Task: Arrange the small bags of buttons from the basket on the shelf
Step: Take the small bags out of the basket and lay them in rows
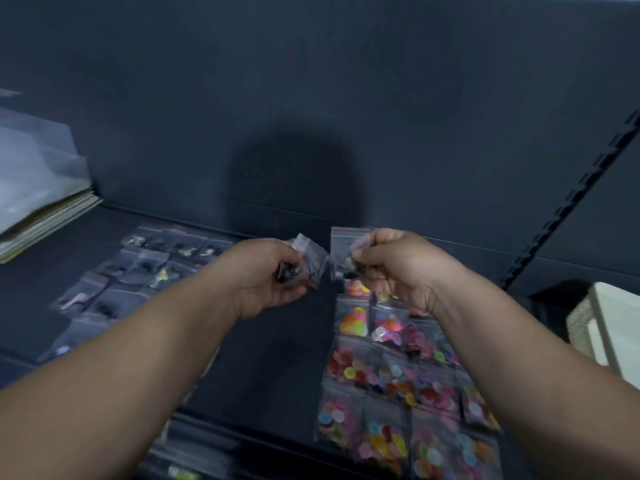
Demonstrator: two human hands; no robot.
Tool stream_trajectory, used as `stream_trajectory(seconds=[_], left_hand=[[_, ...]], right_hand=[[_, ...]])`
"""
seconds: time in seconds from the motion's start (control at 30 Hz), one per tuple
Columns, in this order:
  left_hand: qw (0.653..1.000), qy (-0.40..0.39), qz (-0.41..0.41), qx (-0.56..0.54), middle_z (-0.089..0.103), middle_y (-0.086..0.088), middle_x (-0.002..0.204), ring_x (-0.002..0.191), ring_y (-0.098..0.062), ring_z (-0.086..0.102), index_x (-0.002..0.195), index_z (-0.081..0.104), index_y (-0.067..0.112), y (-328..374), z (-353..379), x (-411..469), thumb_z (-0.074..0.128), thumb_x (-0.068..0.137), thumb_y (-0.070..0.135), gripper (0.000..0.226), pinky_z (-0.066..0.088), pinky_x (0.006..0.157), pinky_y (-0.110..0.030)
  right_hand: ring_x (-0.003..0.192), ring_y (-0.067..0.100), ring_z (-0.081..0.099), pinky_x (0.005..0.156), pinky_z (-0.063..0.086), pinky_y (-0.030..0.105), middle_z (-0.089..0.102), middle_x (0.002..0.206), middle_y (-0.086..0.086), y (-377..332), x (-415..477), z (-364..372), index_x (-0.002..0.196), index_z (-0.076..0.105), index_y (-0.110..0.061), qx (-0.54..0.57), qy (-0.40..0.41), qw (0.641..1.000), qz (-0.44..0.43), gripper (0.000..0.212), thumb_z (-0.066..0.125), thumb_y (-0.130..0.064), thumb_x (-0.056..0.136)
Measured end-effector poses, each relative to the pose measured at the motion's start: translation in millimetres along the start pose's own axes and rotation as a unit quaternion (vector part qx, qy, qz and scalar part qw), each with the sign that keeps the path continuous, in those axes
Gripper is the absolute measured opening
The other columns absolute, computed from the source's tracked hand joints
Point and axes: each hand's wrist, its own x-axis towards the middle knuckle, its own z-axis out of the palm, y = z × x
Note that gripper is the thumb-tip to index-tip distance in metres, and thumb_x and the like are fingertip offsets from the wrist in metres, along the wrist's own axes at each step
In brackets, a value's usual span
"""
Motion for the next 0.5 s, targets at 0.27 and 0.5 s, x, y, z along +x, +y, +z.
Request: stream_trajectory(seconds=[0.27,0.5], left_hand=[[0.998,0.043,0.055,-0.009,0.057,-0.006,0.07,0.06,-0.013,0.055,0.081,0.056,0.013,17.4,-131.3,-25.3,0.05,0.094,0.007,0.015,0.051,0.044,-0.019],[0.998,0.037,0.043,0.003,0.061,-0.011,0.076,0.064,-0.019,0.061,0.089,0.056,0.011,24.5,-244.9,-41.5,0.049,0.094,0.007,0.009,0.053,0.043,-0.021]], right_hand=[[0.043,0.007,0.05,0.048,0.043,0.018,0.063,0.056,-0.002,4.2,-2.9,120.2,0.074,0.054,-0.019,-0.04,-0.012,0.999,0.005,0.026,0.055,0.002,0.089],[0.045,0.005,0.051,0.052,0.041,0.021,0.063,0.058,-0.004,19.1,-4.1,205.0,0.072,0.052,-0.02,-0.033,0.034,0.999,0.021,0.027,0.053,0.001,0.09]])
